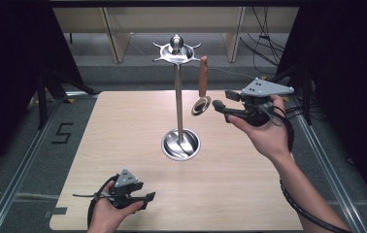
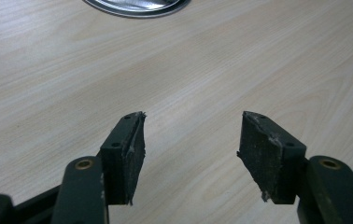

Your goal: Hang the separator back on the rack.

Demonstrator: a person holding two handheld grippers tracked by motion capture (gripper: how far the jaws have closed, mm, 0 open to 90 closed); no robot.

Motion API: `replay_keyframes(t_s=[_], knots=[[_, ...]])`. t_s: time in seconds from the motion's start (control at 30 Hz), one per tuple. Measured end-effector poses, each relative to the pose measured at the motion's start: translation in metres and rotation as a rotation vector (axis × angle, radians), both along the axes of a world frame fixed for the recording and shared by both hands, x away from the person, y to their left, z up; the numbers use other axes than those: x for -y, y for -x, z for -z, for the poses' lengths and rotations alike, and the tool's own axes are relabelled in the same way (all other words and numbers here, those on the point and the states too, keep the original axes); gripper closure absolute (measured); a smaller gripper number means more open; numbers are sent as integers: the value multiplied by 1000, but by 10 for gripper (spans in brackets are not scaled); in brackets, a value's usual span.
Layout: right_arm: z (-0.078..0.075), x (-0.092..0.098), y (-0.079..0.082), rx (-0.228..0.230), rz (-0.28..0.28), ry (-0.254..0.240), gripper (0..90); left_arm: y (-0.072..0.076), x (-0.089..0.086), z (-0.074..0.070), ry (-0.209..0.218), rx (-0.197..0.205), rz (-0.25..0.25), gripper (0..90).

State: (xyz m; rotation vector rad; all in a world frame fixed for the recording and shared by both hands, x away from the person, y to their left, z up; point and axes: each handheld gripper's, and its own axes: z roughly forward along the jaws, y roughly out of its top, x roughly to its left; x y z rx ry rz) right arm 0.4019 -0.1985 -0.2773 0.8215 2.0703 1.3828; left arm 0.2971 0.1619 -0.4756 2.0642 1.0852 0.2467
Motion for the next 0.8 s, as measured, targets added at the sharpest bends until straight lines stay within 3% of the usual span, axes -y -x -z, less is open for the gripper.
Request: replay_keyframes(t_s=[0.4,0.43,0.57,0.6,0.63,0.67,0.73,0.8], knots=[[38,42,24,-71,24,51,455,0,0,1,-5,1,-7,398],[46,47,28,-98,30,47,454,-1,-1,1,-13,2,-5,398],[59,55,35,-116,43,38,450,-1,-1,1,-12,1,-7,398],[64,59,37,-131,27,55,448,-1,-1,1,-12,0,-8,398],[76,62,41,-140,43,37,444,-1,-2,0,-28,-3,12,398],[76,62,41,-140,43,37,444,-1,-2,1,-27,-5,7,398],[92,70,48,-168,33,63,443,-1,-1,1,-28,-4,9,398],[98,73,49,-164,27,65,445,-1,-1,0,-29,-5,15,398]])
